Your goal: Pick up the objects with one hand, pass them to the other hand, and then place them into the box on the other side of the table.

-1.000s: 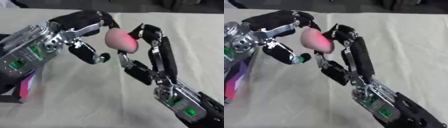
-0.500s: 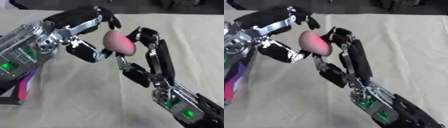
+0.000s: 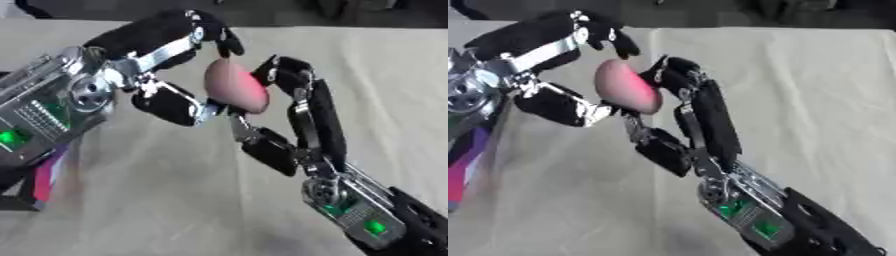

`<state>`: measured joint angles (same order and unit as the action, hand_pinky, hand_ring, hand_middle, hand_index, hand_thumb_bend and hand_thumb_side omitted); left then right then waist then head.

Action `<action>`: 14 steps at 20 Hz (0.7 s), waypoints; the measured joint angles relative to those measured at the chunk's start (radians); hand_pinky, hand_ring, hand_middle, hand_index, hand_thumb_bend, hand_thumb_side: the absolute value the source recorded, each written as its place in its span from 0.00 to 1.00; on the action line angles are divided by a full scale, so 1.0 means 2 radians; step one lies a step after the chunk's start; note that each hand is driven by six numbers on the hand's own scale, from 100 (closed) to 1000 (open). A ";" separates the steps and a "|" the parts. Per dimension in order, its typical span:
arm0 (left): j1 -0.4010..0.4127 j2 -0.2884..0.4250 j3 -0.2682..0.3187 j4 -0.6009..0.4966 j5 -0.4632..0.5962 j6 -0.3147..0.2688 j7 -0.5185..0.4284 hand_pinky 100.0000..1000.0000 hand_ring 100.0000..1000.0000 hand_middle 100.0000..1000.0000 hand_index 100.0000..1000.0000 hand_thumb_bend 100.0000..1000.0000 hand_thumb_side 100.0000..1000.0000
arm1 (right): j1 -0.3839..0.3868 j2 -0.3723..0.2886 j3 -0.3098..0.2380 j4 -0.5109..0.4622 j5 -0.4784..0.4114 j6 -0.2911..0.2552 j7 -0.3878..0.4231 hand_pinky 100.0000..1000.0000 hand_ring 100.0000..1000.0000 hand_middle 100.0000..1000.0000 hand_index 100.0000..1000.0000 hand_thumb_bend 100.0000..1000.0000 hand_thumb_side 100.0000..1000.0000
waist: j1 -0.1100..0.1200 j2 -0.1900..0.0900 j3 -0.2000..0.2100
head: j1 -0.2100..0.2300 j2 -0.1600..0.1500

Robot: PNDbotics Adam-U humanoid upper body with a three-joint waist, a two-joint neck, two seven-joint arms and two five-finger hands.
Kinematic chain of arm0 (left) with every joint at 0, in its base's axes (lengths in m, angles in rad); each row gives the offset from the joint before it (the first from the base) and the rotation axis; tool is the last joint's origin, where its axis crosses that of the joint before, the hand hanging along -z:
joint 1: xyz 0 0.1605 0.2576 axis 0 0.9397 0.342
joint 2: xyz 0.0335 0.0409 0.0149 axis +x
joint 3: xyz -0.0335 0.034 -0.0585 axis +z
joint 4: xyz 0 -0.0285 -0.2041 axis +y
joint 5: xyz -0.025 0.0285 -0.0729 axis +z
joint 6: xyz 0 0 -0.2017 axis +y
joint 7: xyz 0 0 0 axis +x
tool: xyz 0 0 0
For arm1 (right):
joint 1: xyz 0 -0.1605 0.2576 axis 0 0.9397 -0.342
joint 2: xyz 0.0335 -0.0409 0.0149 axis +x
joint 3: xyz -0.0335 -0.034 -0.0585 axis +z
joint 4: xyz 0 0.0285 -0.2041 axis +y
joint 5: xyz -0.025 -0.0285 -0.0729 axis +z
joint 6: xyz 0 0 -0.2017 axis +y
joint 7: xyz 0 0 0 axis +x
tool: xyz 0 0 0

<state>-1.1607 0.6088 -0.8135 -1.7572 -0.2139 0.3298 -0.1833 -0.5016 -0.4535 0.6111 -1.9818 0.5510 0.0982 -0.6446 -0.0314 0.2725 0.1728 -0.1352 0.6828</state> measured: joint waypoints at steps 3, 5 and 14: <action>0.000 0.000 0.000 -0.001 0.002 0.000 0.000 0.77 0.96 0.62 0.77 0.15 0.03 | 0.000 0.000 0.000 0.000 -0.001 -0.001 0.001 0.47 0.44 0.40 0.43 0.00 0.00 | 0.000 0.000 0.000 | 0.000 0.000; 0.000 0.001 0.000 -0.002 0.002 0.000 0.000 0.77 0.96 0.62 0.77 0.15 0.03 | 0.000 0.000 0.000 -0.001 -0.001 -0.001 0.001 0.47 0.44 0.40 0.43 0.00 0.00 | 0.000 0.000 0.000 | 0.000 0.000; 0.000 0.009 0.000 -0.014 0.036 -0.019 0.023 0.74 0.84 0.44 0.61 0.00 0.00 | 0.000 0.000 0.000 -0.004 -0.023 -0.006 0.006 0.45 0.44 0.40 0.44 0.00 0.00 | 0.000 0.000 0.001 | -0.004 0.000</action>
<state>-1.1607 0.6264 -0.8136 -1.7848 -0.1412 0.2922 -0.1376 -0.5012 -0.4536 0.6119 -1.9893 0.5055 0.0867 -0.6317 -0.0317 0.2725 0.1742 -0.1423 0.6829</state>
